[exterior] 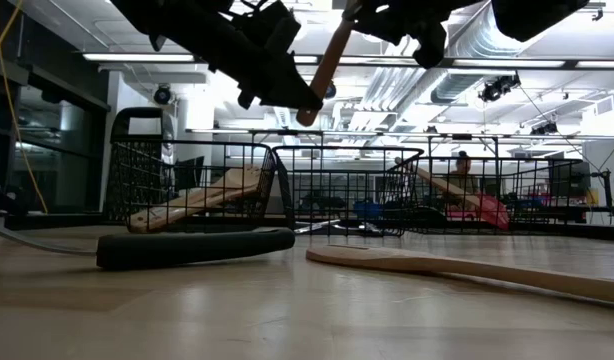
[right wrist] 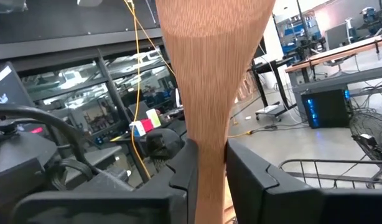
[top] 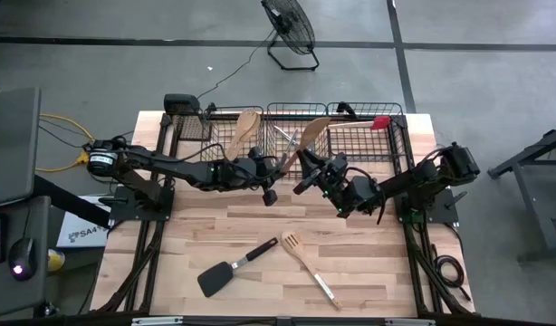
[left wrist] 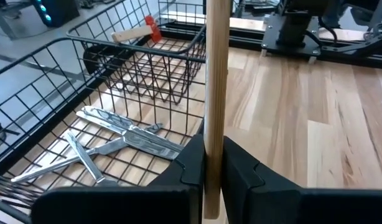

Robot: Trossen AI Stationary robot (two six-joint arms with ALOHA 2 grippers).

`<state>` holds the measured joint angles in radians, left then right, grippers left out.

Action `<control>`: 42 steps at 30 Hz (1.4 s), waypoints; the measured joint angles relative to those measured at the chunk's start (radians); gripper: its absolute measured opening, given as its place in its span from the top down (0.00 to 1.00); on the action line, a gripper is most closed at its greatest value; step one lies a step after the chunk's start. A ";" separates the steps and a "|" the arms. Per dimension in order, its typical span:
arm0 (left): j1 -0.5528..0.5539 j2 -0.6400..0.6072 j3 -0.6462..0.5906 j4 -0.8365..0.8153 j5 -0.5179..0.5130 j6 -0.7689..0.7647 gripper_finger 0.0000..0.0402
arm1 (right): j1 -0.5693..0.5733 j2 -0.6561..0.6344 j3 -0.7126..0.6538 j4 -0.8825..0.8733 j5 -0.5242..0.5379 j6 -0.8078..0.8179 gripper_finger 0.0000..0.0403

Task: Pick & Place Kitchen Items
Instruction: Put the wooden serving spoon into the left wire basket

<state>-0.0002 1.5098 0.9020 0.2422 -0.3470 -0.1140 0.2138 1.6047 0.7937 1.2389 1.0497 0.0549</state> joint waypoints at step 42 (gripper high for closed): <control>0.020 -0.331 0.000 -0.825 -0.247 -0.358 0.95 | 0.192 -0.101 -0.002 -0.328 0.439 -0.081 0.35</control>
<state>0.0201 1.1786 0.9019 -0.5830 -0.5935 -0.4717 0.4061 1.5032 0.7914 0.9106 1.4886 -0.0258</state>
